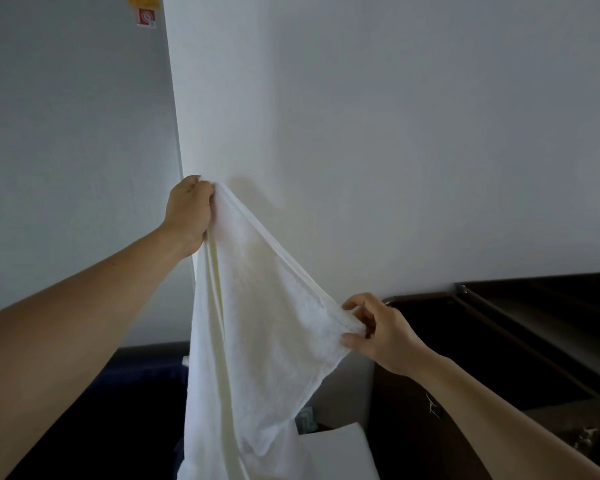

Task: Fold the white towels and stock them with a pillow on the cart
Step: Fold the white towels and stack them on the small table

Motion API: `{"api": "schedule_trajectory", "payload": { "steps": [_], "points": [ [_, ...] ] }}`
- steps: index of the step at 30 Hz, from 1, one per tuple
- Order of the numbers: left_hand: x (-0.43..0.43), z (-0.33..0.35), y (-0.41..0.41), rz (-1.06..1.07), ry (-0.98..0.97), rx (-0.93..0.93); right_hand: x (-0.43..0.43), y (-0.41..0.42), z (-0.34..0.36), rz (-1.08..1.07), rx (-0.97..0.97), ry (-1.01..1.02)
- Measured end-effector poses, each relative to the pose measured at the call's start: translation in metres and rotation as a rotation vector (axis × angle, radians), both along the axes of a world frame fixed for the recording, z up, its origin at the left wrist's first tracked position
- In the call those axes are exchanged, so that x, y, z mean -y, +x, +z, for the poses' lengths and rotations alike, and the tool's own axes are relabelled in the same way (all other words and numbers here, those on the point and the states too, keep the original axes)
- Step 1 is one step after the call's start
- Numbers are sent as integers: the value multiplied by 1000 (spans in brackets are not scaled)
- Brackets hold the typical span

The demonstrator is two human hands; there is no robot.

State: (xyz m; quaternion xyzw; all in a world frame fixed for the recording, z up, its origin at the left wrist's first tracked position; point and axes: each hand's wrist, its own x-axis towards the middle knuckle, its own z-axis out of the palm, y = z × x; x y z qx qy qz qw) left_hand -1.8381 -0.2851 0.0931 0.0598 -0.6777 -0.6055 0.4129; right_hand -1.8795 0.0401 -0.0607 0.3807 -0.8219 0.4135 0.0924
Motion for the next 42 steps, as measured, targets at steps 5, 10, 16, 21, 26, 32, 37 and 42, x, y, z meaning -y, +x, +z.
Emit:
{"api": "schedule_trajectory", "payload": {
  "steps": [5, 10, 16, 21, 26, 32, 37, 42],
  "points": [
    [7, -3, 1, 26, 11, 8, -4, 6, -6, -47, -213, 29],
    [9, -10, 1, 34, 20, 33, -4, 6, -11, -54, -298, 55],
    [11, -13, 4, 47, 34, 36, -6, 7, -17, -64, -447, 42],
    [11, -18, 3, 33, -19, 32, -8, -2, -17, -67, -277, 166],
    [2, -16, 2, -52, 44, 20, 3, -5, -17, 20, -233, 415],
    [-1, 1, 7, -102, -18, 15, 10, -16, -17, 21, 144, 395],
    [38, 12, 18, 102, -301, 79, -22, -26, 62, -94, 63, 170],
    [75, 42, 25, 312, -630, 195, -23, -35, 187, -266, -145, -45]
  ]
}}
